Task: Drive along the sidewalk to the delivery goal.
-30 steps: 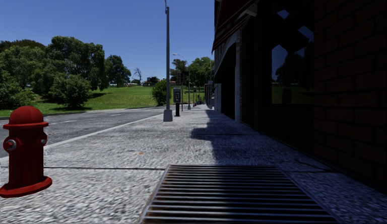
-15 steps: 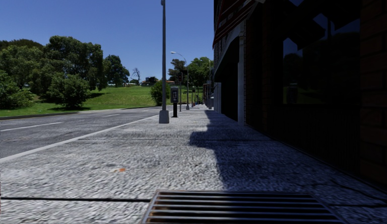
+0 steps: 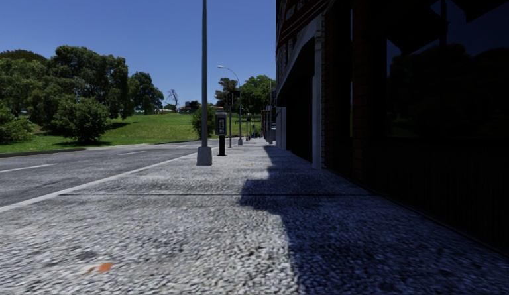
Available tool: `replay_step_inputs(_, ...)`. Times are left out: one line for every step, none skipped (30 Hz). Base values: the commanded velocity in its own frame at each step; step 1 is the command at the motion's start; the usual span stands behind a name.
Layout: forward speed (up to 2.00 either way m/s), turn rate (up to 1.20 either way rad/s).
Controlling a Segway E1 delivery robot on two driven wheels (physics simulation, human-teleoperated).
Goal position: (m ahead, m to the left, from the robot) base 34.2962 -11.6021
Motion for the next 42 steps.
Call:
replay_step_inputs(1.49, 0.0)
replay_step_inputs(1.49, 0.0)
replay_step_inputs(1.49, 0.0)
replay_step_inputs(1.49, 0.0)
replay_step_inputs(1.49, 0.0)
replay_step_inputs(1.49, 0.0)
replay_step_inputs(1.49, 0.0)
replay_step_inputs(1.49, -0.43)
replay_step_inputs(1.49, -0.64)
replay_step_inputs(1.49, -0.77)
replay_step_inputs(1.49, -0.77)
replay_step_inputs(1.49, -0.32)
replay_step_inputs(1.49, 0.0)
replay_step_inputs(1.49, 0.0)
replay_step_inputs(1.49, 0.0)
replay_step_inputs(1.49, 0.0)
replay_step_inputs(1.49, 0.0)
replay_step_inputs(1.49, 0.0)
replay_step_inputs(1.49, 0.0)
replay_step_inputs(1.49, 0.0)
replay_step_inputs(1.49, 0.0)
replay_step_inputs(1.49, 0.0)
replay_step_inputs(1.49, 0.0)
replay_step_inputs(1.49, 0.0)
replay_step_inputs(1.49, 0.0)
replay_step_inputs(1.49, 0.0)
replay_step_inputs(1.49, 0.0)
replay_step_inputs(1.49, 0.0)
replay_step_inputs(1.49, 0.0)
replay_step_inputs(1.49, 0.0)
replay_step_inputs(1.49, 0.0)
replay_step_inputs(1.49, 0.0)
replay_step_inputs(1.49, 0.0)
replay_step_inputs(1.49, 0.0)
replay_step_inputs(1.49, 0.0)
replay_step_inputs(1.49, 0.0)
replay_step_inputs(1.49, 0.0)
replay_step_inputs(1.49, 0.0)
replay_step_inputs(1.49, 0.0)
replay_step_inputs(1.5, 0.0)
replay_step_inputs(1.51, 0.0)
replay_step_inputs(1.52, 0.0)
